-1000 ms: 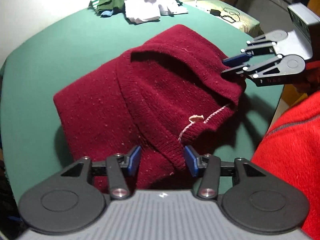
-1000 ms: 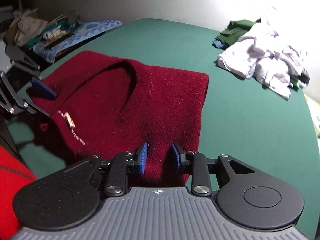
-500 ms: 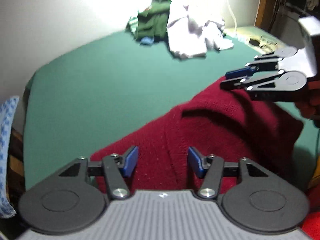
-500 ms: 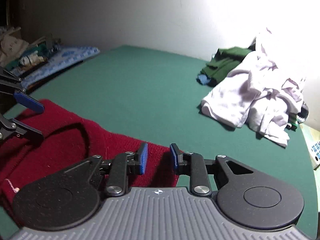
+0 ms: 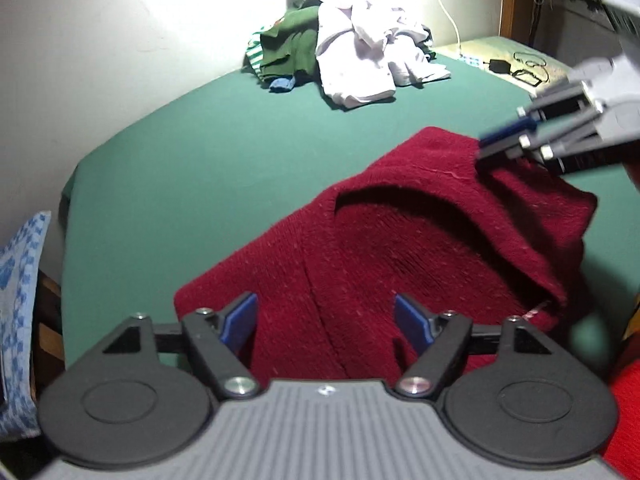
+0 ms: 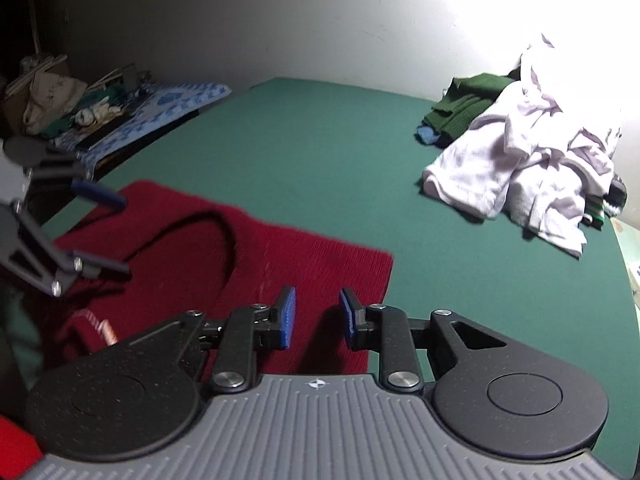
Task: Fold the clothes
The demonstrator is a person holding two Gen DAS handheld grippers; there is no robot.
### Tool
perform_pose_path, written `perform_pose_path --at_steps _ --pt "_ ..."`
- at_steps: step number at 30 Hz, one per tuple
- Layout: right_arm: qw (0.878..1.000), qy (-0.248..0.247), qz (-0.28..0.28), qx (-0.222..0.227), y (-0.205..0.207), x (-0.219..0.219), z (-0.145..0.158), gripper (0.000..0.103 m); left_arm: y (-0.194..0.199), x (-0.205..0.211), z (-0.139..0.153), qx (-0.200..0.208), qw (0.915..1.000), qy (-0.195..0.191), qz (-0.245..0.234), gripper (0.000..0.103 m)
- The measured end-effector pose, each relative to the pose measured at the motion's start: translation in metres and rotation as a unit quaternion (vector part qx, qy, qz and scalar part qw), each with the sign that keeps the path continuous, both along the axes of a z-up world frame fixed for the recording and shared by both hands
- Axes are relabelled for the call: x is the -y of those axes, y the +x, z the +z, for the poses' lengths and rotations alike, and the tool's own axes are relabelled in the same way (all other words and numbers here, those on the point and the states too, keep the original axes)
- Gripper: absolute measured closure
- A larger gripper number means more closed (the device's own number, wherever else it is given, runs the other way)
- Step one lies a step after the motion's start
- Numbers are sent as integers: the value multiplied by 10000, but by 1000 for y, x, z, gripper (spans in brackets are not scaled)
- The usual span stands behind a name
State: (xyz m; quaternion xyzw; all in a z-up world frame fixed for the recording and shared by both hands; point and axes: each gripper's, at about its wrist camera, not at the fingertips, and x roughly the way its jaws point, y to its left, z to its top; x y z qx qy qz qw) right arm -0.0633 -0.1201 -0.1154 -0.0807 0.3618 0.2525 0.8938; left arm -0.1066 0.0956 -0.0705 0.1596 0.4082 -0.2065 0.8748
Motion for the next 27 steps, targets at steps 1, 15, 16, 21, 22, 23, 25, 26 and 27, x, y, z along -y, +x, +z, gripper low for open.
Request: perform_pose_path --at_steps 1,15,16,21,22,23,25,26,27 --pt "10000 -49 -4 -42 -5 0 -3 77 -1 0 -3 -69 10000 -9 45 25" --pt "9989 -43 366 -297 -34 10 5 76 -41 10 -2 -58 9993 126 351 21" --pt "9985 -91 362 -401 -37 10 3 77 -44 10 -3 -111 9990 113 424 21" --pt "9979 -238 345 -502 -46 3 -10 73 -55 14 -20 -431 9969 -3 664 13" --pt "9979 -229 325 -505 -47 3 -12 73 -57 17 -23 -441 9971 32 622 12" --pt "9980 -195 282 -525 -47 3 -12 72 -60 22 -25 -426 9975 107 557 9" --pt "9981 -128 237 -546 -47 5 -9 73 -64 29 -28 -391 9981 245 414 9" --pt "9983 -43 200 -541 -47 8 -5 75 -65 30 -26 -368 9983 299 330 10" --pt "9986 81 85 -507 -46 14 0 78 -66 28 -23 -363 9986 257 301 12"
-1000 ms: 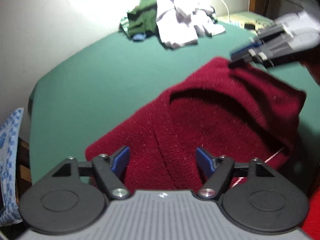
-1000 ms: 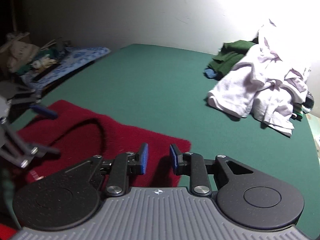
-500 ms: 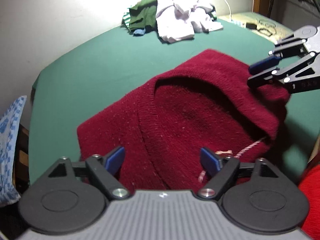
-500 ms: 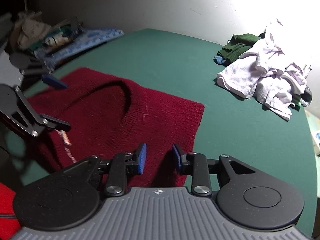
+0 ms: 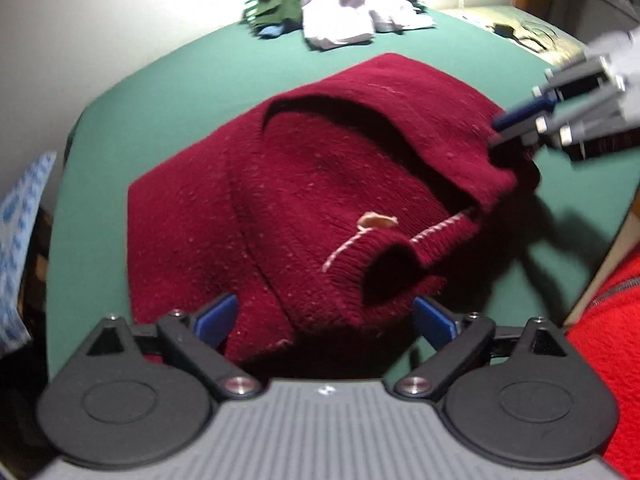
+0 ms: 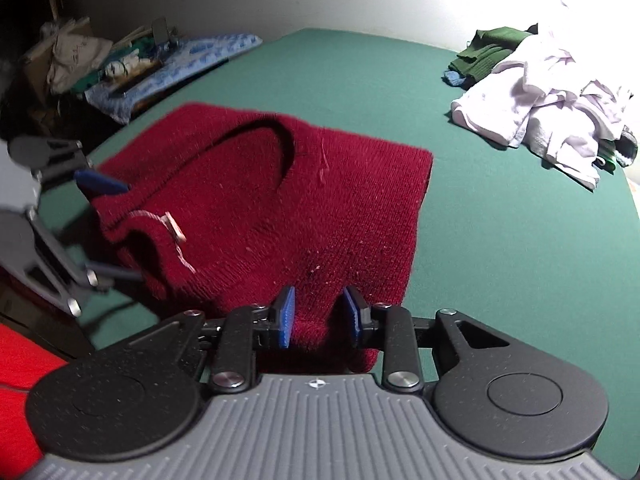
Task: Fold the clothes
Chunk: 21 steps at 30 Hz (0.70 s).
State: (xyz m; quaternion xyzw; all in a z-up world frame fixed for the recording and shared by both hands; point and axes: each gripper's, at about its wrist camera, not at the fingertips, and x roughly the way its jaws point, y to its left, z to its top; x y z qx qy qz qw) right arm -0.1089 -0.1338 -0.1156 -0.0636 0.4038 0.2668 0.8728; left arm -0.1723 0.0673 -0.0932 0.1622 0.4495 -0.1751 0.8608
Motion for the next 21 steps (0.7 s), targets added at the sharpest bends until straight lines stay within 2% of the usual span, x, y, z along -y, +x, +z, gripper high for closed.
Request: perform_pose_path --at_steps 3,4,7,8,11,13,17,18,21 --pt "9984 84 -567 29 5 12 5 65 2 -13 13 52 9997 -226 80 11" --pt "9975 68 -699 -13 7 15 4 57 2 -18 16 107 9996 -242 115 11" --pt "9953 106 -925 -246 12 15 0 55 4 -35 23 192 9991 -294 226 8" --pt "9947 144 -951 -354 13 14 -3 56 6 -42 24 196 9989 -316 269 7" --pt "9926 220 -1061 -545 13 9 -6 86 11 -60 20 58 9985 -348 425 7" --pt "9922 298 -1085 -534 8 6 -2 88 13 -69 17 -25 9983 -339 472 8" --pt "9861 1111 -1021 -698 2 12 13 89 14 -72 15 -45 9990 -357 275 7" --pt "9849 1141 -1047 -770 3 11 12 89 15 -72 14 -49 9991 -374 212 7" --pt "9862 520 -1352 -803 2 8 -8 88 16 -73 11 -60 9991 -411 96 7"
